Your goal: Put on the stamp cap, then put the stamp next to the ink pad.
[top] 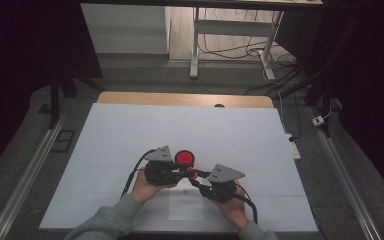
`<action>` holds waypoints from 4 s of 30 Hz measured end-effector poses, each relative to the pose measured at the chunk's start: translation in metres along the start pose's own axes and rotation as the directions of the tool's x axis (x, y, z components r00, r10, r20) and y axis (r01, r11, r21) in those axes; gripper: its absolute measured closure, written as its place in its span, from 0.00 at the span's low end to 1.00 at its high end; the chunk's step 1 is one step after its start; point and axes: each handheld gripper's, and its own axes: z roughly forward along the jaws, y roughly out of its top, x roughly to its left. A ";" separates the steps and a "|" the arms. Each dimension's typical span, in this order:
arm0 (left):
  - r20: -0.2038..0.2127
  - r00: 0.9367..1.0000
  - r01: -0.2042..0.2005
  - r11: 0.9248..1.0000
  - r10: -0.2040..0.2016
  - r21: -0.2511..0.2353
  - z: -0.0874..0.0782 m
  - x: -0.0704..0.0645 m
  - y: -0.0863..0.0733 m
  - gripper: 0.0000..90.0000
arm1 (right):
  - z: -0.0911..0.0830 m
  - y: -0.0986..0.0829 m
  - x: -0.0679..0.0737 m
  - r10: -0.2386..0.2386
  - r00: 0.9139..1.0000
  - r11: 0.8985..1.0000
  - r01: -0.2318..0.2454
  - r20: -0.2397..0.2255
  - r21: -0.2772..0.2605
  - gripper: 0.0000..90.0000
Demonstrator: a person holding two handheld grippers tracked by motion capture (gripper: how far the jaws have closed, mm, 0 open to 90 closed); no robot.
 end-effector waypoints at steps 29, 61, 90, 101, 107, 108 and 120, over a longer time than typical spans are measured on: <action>-0.036 0.999 -0.009 1.000 0.008 -0.018 -0.009 0.001 0.004 0.80 | -0.004 -0.007 -0.010 0.037 0.999 0.999 -0.037 0.001 0.020 0.58; -0.096 0.995 -0.035 0.999 0.034 0.000 -0.036 0.004 0.011 0.80 | -0.089 -0.052 -0.055 0.096 0.976 0.992 -0.111 0.195 0.064 0.52; -0.243 0.969 -0.035 0.999 0.037 0.014 -0.077 0.022 0.014 0.80 | -0.108 -0.067 -0.075 0.106 0.960 0.988 -0.131 0.260 0.079 0.51; -0.289 0.957 -0.010 1.000 0.010 0.002 -0.084 0.031 0.014 0.80 | -0.107 -0.068 -0.075 0.105 0.961 0.988 -0.130 0.257 0.081 0.51; -0.294 0.956 0.001 1.000 0.001 0.008 -0.082 0.037 0.013 0.80 | -0.108 -0.068 -0.076 0.109 0.960 0.988 -0.133 0.258 0.078 0.51; -0.297 0.955 0.003 1.000 0.000 0.010 -0.082 0.037 0.012 0.80 | -0.108 -0.068 -0.076 0.110 0.960 0.988 -0.135 0.259 0.079 0.50; -0.315 0.949 0.023 1.000 -0.018 0.011 -0.080 0.046 0.010 0.80 | -0.107 -0.068 -0.075 0.109 0.960 0.987 -0.135 0.256 0.083 0.50</action>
